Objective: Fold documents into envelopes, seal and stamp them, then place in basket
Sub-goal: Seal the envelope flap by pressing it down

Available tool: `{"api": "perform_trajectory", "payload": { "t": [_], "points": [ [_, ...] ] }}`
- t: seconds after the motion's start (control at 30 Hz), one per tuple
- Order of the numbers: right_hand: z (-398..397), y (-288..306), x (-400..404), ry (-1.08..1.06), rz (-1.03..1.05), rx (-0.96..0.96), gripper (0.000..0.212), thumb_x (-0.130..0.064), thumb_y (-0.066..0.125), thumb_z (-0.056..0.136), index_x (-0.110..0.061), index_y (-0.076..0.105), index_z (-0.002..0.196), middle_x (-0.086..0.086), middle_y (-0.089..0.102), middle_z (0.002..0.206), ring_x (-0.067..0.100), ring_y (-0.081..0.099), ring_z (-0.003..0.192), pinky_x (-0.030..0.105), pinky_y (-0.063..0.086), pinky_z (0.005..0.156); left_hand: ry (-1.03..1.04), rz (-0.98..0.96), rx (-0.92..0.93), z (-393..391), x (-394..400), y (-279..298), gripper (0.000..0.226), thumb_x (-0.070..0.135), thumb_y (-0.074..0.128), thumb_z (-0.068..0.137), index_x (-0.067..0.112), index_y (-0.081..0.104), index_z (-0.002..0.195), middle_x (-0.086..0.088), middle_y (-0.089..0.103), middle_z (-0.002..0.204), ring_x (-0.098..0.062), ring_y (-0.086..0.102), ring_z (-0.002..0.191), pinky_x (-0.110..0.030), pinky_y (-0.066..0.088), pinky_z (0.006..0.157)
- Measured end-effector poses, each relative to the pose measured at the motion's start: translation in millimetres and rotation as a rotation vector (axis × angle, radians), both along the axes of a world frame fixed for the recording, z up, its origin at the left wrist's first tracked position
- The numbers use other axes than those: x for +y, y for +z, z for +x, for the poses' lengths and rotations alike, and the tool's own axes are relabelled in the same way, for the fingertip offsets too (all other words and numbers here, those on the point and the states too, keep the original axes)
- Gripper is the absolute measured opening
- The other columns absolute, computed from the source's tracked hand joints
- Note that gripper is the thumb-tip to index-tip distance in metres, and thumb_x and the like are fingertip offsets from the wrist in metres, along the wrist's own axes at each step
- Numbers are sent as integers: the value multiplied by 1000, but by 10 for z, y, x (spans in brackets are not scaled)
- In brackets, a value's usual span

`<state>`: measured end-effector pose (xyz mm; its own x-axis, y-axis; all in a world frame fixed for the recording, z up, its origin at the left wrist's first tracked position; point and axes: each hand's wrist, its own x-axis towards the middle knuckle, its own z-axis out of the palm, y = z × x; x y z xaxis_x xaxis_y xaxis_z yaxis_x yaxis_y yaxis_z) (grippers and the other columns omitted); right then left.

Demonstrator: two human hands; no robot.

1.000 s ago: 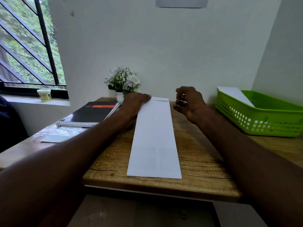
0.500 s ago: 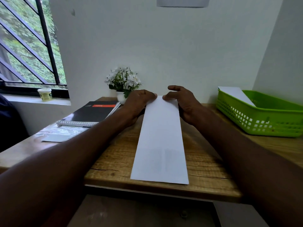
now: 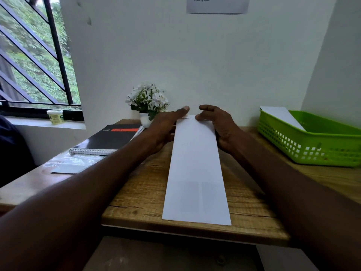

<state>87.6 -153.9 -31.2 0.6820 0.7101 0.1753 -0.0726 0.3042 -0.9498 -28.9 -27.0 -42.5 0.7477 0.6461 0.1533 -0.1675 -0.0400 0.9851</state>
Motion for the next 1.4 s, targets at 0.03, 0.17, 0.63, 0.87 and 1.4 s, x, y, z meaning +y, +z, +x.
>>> {"api": "perform_trajectory", "payload": {
  "t": [0.03, 0.17, 0.63, 0.87, 1.4],
  "points": [
    [-20, -6, 9, 9, -4, -3, 39, 5, 72, 82, -9, 69, 118, 17, 70, 103, 31, 68, 86, 39, 60, 73, -15, 10, 2, -4, 0, -15, 44, 37, 78, 90, 0, 71, 113, -21, 75, 112, -37, 73, 106, -50, 58, 97],
    [-28, -40, 46, -25, -77, -56, 38, 3, 75, 81, -9, 73, 117, 16, 72, 110, 29, 69, 89, 41, 61, 80, 12, 55, -12, -23, 27, -43, 15, 14, 74, 90, 1, 72, 97, -26, 72, 105, -36, 68, 95, -49, 56, 90],
    [2, -22, 3, -273, 15, 111, 10, 0, 62, 78, -9, 59, 76, 6, 50, 73, 23, 44, 71, 28, 49, 56, 93, 1, -107, -54, 57, -5, 14, 9, 68, 93, -1, 63, 102, -22, 63, 91, -28, 63, 73, -32, 53, 67],
    [-37, -39, 38, -98, -71, 15, 30, -27, 79, 87, -13, 72, 112, 5, 71, 99, 24, 67, 86, 33, 56, 71, 60, 56, -113, -21, 26, -48, 17, 10, 70, 93, -3, 65, 104, -26, 65, 96, -33, 64, 85, -42, 53, 81],
    [-26, 0, 7, -93, 35, 57, 33, 6, 70, 83, -7, 73, 113, 9, 70, 91, 24, 67, 75, 32, 60, 68, 37, -87, -134, -30, 93, 27, 24, 31, 68, 96, 8, 66, 96, -7, 71, 78, -20, 70, 68, -32, 59, 65]
  ]
}}
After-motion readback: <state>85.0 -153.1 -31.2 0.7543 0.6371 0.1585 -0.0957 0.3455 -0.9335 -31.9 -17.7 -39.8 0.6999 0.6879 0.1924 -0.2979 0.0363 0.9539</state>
